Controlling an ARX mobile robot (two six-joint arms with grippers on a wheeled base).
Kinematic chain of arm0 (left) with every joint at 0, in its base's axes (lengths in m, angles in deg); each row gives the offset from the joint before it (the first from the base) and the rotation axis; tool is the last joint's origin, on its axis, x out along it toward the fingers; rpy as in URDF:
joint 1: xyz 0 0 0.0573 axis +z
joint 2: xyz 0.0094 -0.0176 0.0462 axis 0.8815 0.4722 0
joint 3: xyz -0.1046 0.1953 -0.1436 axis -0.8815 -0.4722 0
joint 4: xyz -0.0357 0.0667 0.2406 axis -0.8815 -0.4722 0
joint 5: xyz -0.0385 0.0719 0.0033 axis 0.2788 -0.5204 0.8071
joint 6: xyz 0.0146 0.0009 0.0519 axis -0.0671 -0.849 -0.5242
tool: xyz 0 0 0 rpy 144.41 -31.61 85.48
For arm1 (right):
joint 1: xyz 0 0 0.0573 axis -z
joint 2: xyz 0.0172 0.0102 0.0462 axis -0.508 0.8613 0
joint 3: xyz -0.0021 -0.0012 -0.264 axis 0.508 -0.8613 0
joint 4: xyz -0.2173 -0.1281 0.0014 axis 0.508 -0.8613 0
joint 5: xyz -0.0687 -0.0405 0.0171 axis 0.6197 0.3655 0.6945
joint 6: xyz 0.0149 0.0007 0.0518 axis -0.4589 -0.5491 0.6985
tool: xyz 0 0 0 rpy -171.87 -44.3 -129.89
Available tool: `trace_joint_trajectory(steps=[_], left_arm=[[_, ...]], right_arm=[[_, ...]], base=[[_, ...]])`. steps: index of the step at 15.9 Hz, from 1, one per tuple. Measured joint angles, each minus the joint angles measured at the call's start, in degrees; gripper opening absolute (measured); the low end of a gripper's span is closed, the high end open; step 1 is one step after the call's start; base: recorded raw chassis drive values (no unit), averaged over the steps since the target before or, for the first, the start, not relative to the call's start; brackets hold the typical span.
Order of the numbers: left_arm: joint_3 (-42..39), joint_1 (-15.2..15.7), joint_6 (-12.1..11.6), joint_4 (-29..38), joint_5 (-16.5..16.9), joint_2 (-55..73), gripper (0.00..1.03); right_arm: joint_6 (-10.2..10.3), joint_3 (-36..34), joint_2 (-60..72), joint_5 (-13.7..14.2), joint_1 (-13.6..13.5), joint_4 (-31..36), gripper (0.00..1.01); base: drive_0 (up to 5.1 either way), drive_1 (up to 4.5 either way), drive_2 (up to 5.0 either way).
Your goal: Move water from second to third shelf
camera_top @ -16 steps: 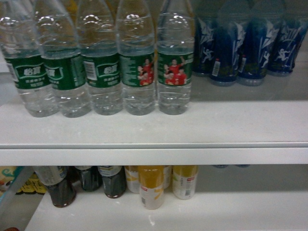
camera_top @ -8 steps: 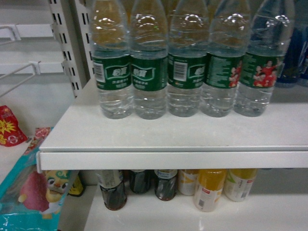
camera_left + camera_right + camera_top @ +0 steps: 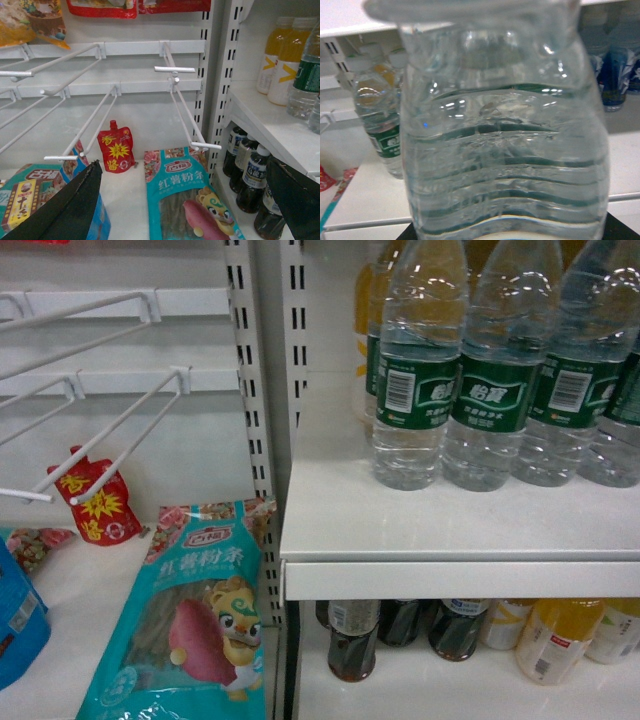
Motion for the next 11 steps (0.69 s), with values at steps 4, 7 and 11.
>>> trace_joint_trajectory(steps=[4,7,11], left_arm=[[0.0,0.0,0.0,0.1,0.0,0.0,0.98],[0.0,0.0,0.0,0.1,0.2,0.0,0.98],[0.0,0.0,0.0,0.1,0.2,0.0,0.98]], right_arm=[[0.0,0.0,0.0,0.8,0.1,-0.3,0.43],[0.0,0.0,0.0,1.0,0.0,-0.1,0.43],[-0.2,0.1,0.0,-8.7,3.7,1.0,0.43]], base=[[0.0,0.00,0.0],[0.0,0.00,0.0],[0.0,0.00,0.0]])
